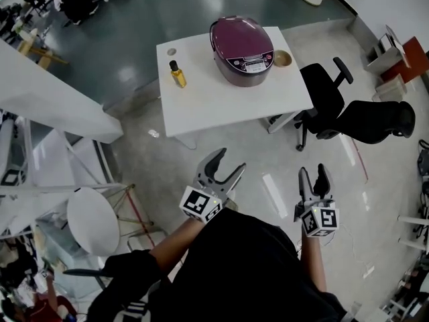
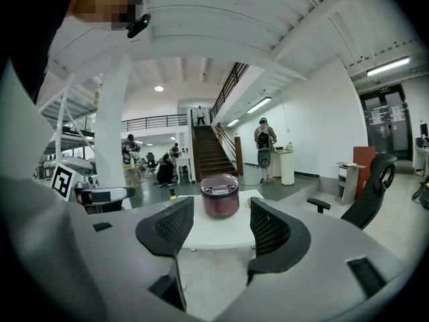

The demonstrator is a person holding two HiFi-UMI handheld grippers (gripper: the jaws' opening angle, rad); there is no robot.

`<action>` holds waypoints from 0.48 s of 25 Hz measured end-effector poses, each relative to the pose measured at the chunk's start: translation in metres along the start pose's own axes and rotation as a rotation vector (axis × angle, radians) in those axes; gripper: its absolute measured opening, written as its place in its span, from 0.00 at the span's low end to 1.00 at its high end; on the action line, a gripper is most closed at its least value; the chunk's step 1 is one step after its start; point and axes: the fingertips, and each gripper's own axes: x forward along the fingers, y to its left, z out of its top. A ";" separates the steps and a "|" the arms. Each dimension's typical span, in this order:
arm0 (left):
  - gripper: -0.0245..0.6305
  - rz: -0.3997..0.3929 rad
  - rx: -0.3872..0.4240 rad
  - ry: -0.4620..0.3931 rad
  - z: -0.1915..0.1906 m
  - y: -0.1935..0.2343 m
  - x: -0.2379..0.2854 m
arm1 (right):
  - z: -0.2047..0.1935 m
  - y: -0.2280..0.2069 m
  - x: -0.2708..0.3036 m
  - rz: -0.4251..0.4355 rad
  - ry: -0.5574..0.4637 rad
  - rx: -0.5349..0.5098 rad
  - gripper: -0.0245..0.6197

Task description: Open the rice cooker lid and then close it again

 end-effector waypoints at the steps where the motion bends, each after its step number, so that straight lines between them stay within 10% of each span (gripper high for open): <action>1: 0.43 -0.002 0.001 0.002 -0.001 0.005 0.002 | 0.001 0.001 0.006 0.001 -0.001 0.000 0.40; 12: 0.43 0.066 -0.017 0.007 0.000 0.032 0.003 | -0.002 0.015 0.044 0.067 0.030 0.002 0.40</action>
